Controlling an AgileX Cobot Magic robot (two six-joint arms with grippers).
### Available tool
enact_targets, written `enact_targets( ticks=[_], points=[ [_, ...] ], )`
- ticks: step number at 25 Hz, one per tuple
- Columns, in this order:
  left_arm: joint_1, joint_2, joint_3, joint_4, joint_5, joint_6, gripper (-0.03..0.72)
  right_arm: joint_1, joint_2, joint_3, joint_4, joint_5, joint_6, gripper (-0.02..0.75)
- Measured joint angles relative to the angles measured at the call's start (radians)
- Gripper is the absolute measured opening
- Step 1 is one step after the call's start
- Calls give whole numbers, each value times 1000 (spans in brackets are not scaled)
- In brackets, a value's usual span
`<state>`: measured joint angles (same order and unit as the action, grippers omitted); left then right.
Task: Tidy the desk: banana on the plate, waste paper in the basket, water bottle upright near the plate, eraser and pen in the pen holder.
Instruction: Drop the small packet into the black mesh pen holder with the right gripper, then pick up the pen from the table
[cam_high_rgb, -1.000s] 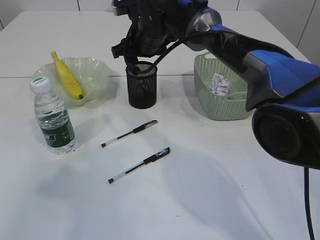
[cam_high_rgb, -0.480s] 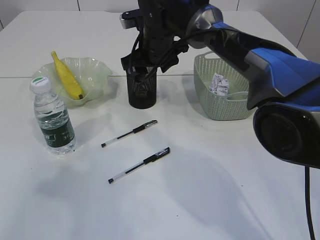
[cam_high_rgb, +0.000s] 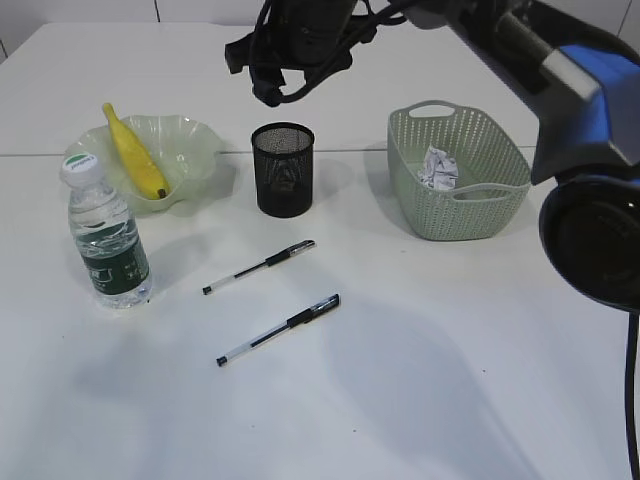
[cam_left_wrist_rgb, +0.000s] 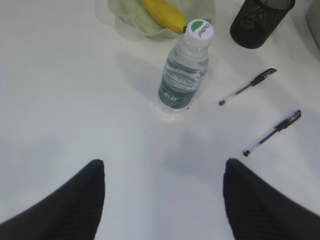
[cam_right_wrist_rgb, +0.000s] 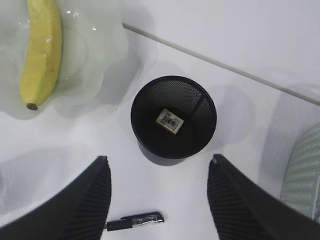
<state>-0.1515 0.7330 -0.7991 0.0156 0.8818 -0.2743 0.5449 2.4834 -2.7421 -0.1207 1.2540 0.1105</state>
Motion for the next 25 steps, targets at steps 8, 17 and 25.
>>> enact_targets(
  ticks=[8,17,25],
  points=[
    [0,0,0,-6,20,0,527,0,-51,-1,34,4,-1,454],
    [0,0,0,-5,68,2,527,0,-98,-1,-3,8,-5,439],
    [0,0,0,-5,68,2,527,-33,-163,119,7,8,-33,432]
  ],
)
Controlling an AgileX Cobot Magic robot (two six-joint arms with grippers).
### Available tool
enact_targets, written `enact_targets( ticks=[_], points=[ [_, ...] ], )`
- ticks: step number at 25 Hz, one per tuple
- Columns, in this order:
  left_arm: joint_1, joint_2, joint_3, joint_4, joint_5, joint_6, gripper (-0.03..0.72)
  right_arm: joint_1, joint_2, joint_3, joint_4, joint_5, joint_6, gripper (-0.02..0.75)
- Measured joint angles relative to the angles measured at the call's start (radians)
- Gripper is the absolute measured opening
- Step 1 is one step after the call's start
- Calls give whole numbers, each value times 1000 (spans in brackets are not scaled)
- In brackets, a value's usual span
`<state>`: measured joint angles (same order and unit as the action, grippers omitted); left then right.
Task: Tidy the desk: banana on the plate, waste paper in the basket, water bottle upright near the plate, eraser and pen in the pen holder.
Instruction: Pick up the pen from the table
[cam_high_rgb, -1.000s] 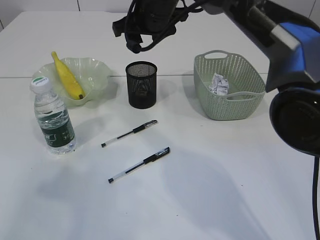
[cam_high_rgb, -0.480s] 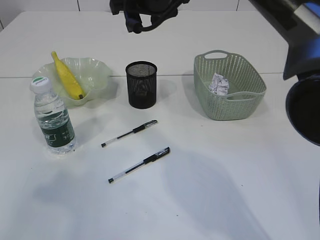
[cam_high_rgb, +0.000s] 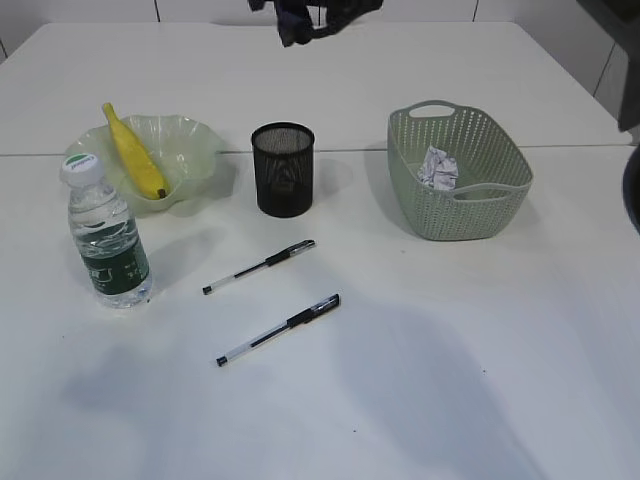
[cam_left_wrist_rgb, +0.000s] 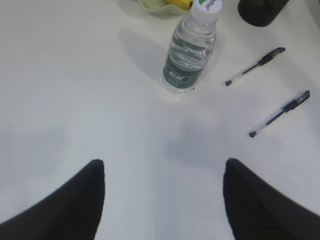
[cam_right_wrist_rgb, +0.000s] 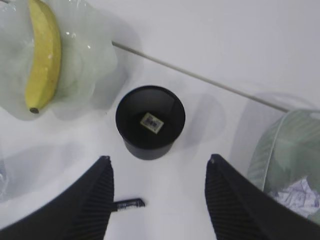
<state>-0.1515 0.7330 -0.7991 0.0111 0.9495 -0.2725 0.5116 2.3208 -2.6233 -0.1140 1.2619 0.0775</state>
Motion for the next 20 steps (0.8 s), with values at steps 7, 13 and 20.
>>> enact_targets(
  ticks=[7,13,20],
  points=[
    [0,0,0,0,0,2,527,-34,-91,310,28,0,11,431],
    [0,0,0,0,0,2,527,-70,-176,532,60,-7,19,430],
    [0,0,0,0,0,2,527,-140,-264,751,60,-19,9,430]
  ],
)
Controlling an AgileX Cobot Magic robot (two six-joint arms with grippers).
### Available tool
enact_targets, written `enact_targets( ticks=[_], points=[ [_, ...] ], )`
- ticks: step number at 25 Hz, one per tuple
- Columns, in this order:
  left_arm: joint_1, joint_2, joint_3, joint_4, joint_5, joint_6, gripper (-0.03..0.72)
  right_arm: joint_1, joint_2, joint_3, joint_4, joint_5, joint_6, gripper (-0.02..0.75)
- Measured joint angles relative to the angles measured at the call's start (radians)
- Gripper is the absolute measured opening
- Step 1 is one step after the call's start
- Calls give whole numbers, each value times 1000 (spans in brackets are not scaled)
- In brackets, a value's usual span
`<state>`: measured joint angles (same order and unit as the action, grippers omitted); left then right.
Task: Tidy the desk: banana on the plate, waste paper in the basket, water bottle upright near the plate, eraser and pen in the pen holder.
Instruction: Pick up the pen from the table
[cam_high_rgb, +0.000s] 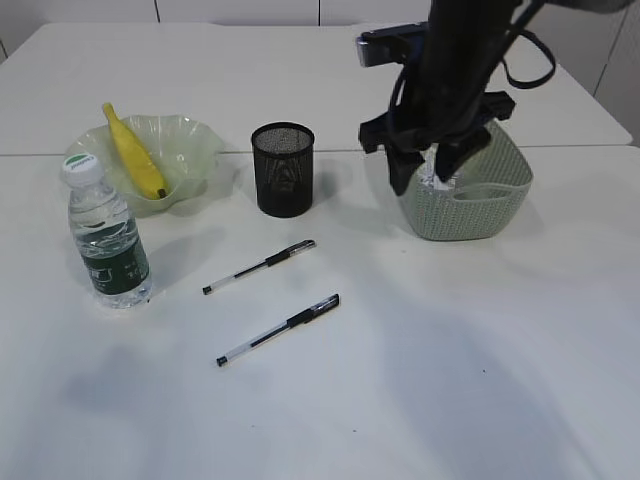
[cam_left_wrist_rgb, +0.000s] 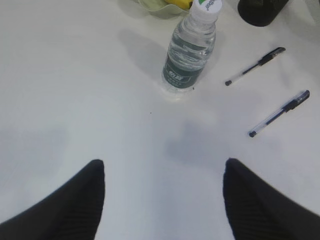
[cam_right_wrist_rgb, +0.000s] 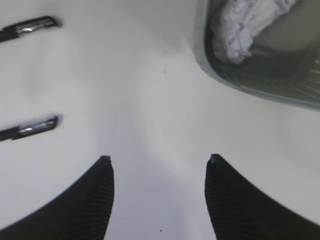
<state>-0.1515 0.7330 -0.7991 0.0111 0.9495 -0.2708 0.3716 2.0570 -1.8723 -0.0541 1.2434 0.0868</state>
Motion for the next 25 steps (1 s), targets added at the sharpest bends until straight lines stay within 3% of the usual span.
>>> enact_targets(
  ticks=[12,15,25],
  points=[
    [0,0,0,0,25,4,526,-237,-245,364,-12,-10,-2,430],
    [0,0,0,-28,25,87,526,-251,-357,464,-38,-10,-2,430],
    [0,0,0,-277,-32,391,500,-251,-654,674,-68,-10,44,430]
  ],
)
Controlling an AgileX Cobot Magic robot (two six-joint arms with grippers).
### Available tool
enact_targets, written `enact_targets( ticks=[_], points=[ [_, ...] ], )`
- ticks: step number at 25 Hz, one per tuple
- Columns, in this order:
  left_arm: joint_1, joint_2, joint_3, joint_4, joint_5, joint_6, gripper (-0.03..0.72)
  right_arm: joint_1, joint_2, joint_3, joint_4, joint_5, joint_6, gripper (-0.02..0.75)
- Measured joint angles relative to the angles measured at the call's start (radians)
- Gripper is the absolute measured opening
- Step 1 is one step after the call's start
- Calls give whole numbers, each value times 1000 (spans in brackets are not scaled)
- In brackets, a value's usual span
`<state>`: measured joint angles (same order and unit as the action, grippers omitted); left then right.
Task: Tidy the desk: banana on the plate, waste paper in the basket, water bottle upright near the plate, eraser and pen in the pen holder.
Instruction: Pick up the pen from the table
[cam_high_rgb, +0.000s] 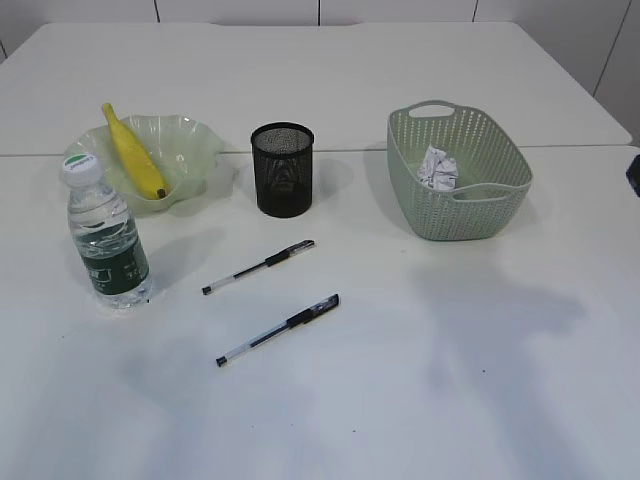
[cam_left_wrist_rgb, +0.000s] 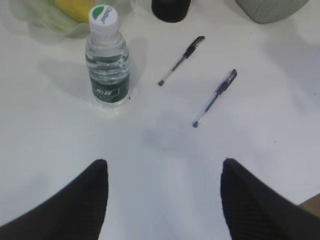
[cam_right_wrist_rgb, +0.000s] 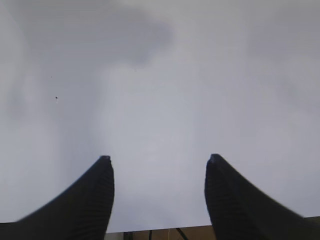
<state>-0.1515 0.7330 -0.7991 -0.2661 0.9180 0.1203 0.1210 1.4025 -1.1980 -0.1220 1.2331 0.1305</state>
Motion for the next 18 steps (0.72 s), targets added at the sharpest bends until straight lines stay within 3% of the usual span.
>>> enact_targets(
  ticks=[6,9,13,18],
  points=[
    [-13,80,-38,-14,-20,66,497,0,-56,24,-3,2,2,430],
    [-52,158,-93,-15,-20,97,496,0,-57,24,-3,2,2,430],
    [-153,302,-201,-1,-20,103,496,0,-57,24,-3,2,2,430],
    [-314,514,-351,125,-28,106,496,0,-57,24,-3,2,2,430]
  ],
)
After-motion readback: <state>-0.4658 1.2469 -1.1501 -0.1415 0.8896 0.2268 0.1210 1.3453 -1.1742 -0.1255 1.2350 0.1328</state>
